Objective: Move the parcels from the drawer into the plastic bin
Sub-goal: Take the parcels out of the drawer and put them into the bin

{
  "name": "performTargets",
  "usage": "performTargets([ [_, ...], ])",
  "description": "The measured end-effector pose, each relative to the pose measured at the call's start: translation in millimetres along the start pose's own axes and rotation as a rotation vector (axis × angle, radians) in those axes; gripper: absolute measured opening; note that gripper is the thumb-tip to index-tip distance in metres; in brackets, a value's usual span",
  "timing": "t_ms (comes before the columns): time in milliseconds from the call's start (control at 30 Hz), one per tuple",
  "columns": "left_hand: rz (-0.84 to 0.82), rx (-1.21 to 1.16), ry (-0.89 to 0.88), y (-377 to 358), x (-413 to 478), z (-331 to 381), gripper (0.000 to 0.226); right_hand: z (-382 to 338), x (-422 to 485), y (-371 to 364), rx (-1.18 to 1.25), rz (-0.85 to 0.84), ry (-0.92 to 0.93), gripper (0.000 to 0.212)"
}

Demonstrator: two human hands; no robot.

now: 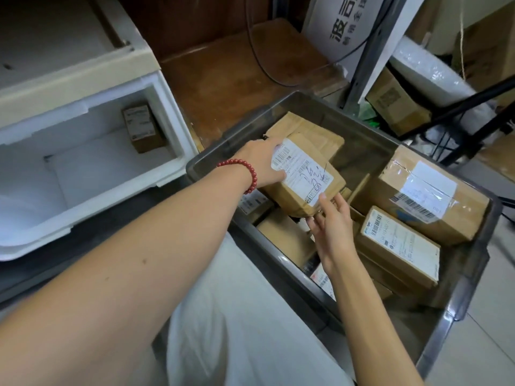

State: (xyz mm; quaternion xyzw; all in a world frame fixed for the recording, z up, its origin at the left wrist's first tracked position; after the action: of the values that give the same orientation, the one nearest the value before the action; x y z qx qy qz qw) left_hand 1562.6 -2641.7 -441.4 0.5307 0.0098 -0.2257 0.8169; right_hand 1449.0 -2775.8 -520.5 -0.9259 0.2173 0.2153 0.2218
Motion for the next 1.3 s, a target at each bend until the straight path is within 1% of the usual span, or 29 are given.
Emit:
performTargets([
  [67,-0.037,0.019,0.007,-5,8,-1,0.072,6,10,-1,-0.001,-0.022,0.0,0.05],
  [133,-0.051,0.087,-0.003,-5,16,-4,0.067,14,23,-8,-0.054,-0.1,-0.012,0.05],
  [267,-0.029,0.315,0.039,1,19,-13,0.073,32,34,-29,-0.352,-0.28,-0.061,0.053],
  [333,-0.023,0.387,0.053,3,18,-15,0.075,38,31,-37,-0.449,-0.29,-0.048,0.06],
  [433,0.021,0.426,0.058,10,12,-19,0.071,39,22,-39,-0.602,-0.224,0.027,0.065],
  [533,0.07,0.416,0.079,17,0,-25,0.067,34,13,-34,-0.714,-0.165,0.105,0.06],
  [733,0.086,0.296,0.157,30,-41,-52,0.057,25,-8,-31,-0.665,-0.126,0.082,0.05],
  [833,0.102,0.24,0.236,37,-68,-74,0.053,21,-20,-42,-0.662,-0.133,0.128,0.045],
  [967,0.172,0.166,0.339,46,-102,-103,0.051,20,-38,-71,-0.744,-0.204,0.247,0.043],
  [1133,0.288,0.156,0.458,50,-144,-138,0.047,26,-60,-117,-0.869,-0.378,0.412,0.04],
  [1300,0.351,0.172,0.554,41,-191,-178,0.049,38,-72,-150,-1.012,-0.389,0.629,0.039],
])
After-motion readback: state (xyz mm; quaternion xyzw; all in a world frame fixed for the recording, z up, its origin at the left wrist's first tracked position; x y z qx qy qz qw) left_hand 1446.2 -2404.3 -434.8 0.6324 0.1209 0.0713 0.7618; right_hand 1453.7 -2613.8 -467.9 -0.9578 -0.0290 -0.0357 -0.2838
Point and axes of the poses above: each hand's wrist, its own x-axis towards the middle knuckle, its own y-axis out of the back of the hand, z = x × y, the point moved 5 cm from there along x, towards the middle knuckle, and after that the axes turned 2 degrees about -x, right-handed, at the moved point
